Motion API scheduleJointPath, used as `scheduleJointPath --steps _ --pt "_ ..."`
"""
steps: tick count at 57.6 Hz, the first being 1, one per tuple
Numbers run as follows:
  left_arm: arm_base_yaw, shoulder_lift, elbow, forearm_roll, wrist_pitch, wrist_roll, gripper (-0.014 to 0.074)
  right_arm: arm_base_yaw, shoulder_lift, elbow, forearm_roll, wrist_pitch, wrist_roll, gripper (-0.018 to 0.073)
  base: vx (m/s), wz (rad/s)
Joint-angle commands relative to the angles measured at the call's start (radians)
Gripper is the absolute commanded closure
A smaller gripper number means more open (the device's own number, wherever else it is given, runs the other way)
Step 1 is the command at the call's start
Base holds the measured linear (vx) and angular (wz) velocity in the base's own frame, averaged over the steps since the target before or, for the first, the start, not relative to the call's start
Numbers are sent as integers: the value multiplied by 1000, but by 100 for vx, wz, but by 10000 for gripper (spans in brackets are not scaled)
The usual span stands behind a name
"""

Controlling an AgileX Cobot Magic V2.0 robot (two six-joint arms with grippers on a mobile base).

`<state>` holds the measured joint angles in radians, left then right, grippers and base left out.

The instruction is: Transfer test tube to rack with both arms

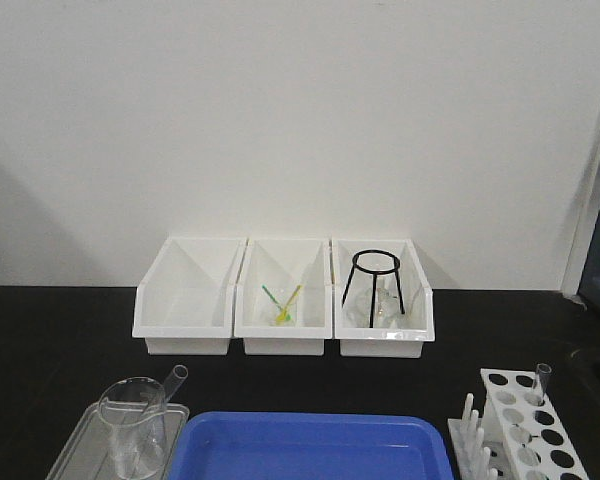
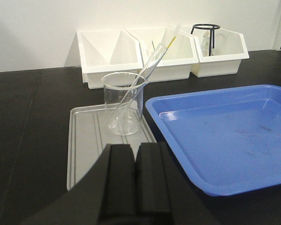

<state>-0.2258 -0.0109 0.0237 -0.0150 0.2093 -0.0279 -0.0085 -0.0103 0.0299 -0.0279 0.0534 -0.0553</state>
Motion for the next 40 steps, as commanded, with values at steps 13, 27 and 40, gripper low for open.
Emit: scheduleJointPath --steps 13,27,40 --pt "3 -3 -22 -8 -79 -1 604 1 -8 19 -9 -81 -3 567 0 0" --pt "3 -3 -22 -8 -98 -1 604 1 -8 19 -9 -89 -3 567 0 0" --pt "3 -3 -38 -9 -416 -12 604 1 -8 8 0 -332 1 567 0 0"
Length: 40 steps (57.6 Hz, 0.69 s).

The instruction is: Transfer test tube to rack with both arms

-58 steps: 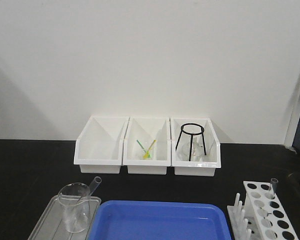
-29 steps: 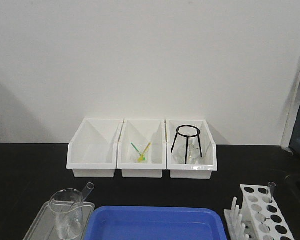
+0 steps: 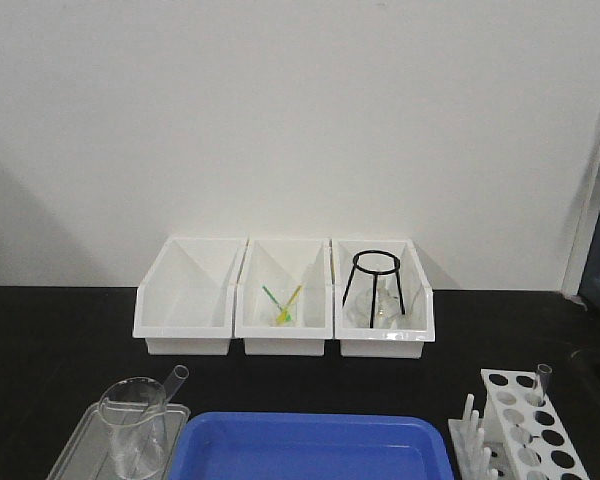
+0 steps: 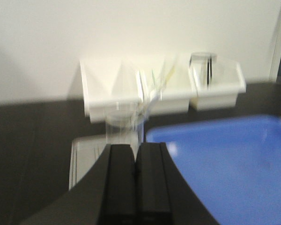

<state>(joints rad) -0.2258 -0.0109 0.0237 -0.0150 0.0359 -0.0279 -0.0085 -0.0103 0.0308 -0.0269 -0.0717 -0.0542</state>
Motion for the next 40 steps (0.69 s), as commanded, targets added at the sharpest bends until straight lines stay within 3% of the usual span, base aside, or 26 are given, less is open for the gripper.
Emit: scheduleJointPath --steps 1,3,7,19,26,40 --pt "3 -3 -44 -9 -289 -12 604 1 -8 1 2 -235 0 567 0 0" --pt "3 -3 -71 -14 -357 -12 604 1 -8 -31 21 -266 0 567 0 0" --pt "3 8 -157 -45 -371 -10 604 1 -5 -120 27 -251 -8 567 0 0" --pt "3 276 -607 -79 -247 134 604 1 233 -524 61 -107 -64 567 0 0" --pt "3 494 -806 -79 -188 157 604 1 470 -672 57 -92 -64 567 0 0" --pt "3 774 -918 -80 -184 154 602 1 728 -797 58 -125 -56 567 0 0"
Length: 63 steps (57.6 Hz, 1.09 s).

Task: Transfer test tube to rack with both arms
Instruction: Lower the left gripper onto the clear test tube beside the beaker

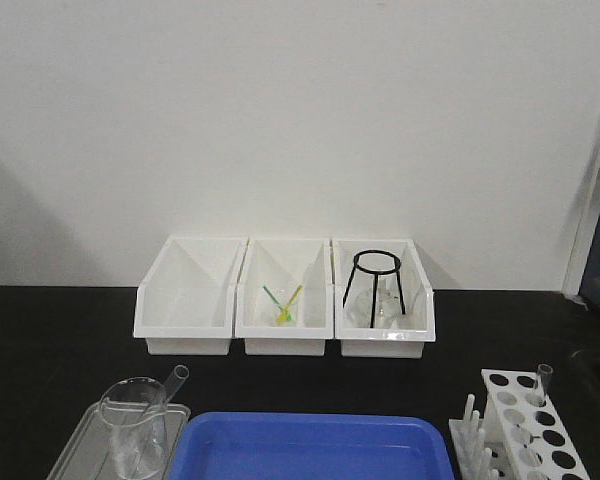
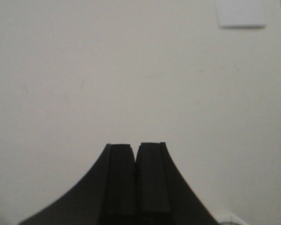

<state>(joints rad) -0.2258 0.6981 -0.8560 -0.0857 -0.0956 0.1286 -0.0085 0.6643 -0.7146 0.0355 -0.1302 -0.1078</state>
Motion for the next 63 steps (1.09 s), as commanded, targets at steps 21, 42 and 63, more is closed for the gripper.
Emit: scheduleJointPath --steps 21,42,63 --pt "-1 115 -38 -6 -43 2 412 1 64 -53 -4 -94 -2 414 0 0" --pt "-1 115 -38 -8 -25 9 15 1 62 -53 -4 -97 -3 -23 0 0" --pt "-2 140 -33 93 59 99 37 102 68 -50 -9 -43 38 -10 0 0"
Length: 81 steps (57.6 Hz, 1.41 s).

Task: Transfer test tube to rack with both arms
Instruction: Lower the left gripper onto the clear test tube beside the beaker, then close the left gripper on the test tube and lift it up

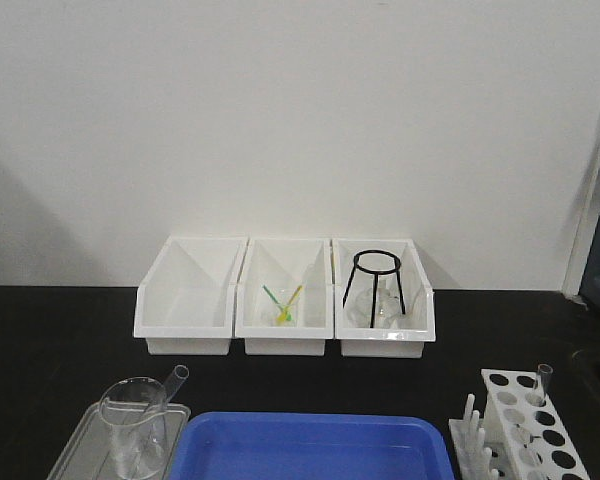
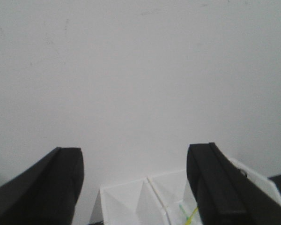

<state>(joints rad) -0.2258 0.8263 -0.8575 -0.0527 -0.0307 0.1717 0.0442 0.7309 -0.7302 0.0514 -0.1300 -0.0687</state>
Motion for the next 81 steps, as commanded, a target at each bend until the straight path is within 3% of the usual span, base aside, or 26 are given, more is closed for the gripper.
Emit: scheduleJointPath --steps 1,5,12,18,24,34,51,81 --pt "-2 16 -28 70 5 72 39 61 4 -35 -33 -34 -1 -7 0 0" --pt "-2 36 8 116 31 116 52 124 24 -35 -86 26 -18 13 0 0" --pt "-7 75 126 116 -41 130 71 172 43 -35 -148 105 -44 29 0 0" --pt "-31 120 255 130 -191 133 83 180 58 -35 -157 130 -44 34 0 0" --pt "-48 214 382 213 -412 128 85 178 61 -35 -173 130 -46 36 0 0" --pt "-51 407 389 238 -598 95 85 178 61 -35 -207 109 -47 36 0 0" --pt "-50 671 214 239 -626 95 85 178 61 -35 -222 83 -47 36 0 0" --pt "-50 957 -12 239 -675 95 94 178 61 -35 -223 83 -47 36 0 0"
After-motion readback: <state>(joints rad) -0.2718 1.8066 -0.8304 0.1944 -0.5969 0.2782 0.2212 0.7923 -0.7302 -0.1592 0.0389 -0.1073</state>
